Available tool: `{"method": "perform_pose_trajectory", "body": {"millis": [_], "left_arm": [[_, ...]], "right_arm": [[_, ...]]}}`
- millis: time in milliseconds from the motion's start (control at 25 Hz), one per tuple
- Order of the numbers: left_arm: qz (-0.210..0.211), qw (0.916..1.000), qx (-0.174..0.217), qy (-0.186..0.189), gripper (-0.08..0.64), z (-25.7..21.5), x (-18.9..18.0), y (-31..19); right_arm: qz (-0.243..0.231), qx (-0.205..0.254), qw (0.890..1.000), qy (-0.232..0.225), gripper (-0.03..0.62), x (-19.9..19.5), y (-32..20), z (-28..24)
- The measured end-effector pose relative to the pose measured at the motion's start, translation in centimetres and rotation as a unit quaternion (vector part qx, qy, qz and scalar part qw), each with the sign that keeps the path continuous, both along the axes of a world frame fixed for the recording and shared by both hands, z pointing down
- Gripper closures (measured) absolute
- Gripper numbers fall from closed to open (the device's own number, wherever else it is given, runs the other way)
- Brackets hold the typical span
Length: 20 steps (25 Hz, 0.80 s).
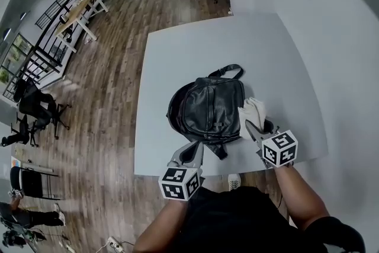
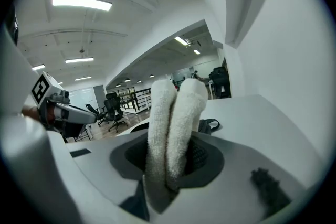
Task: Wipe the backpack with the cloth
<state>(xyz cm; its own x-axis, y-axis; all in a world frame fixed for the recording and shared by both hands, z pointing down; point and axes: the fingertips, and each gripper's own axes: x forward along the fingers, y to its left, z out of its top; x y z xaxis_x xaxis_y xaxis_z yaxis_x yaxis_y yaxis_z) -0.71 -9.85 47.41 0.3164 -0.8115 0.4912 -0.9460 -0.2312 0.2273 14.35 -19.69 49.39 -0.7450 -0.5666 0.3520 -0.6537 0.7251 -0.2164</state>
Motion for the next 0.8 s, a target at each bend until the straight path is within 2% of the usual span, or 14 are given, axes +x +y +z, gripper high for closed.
{"method": "perform_pose_trajectory", "body": {"millis": [200,400,800], "left_arm": [[0.004,0.9999,0.011,0.005,0.552,-0.7,-0.7,0.2],[0.017,0.9995,0.022,0.014,0.552,-1.1,-2.3,2.1],[0.068,0.9957,0.053,0.033,0.552,-3.2,-7.2,8.5]], "right_arm": [[0.008,0.001,1.000,-0.016,0.465,-0.7,0.8,-0.8],[0.008,0.014,1.000,-0.007,0.465,-2.6,3.2,-1.9],[0.055,0.029,0.998,0.007,0.465,-7.1,12.4,-3.9]]}}
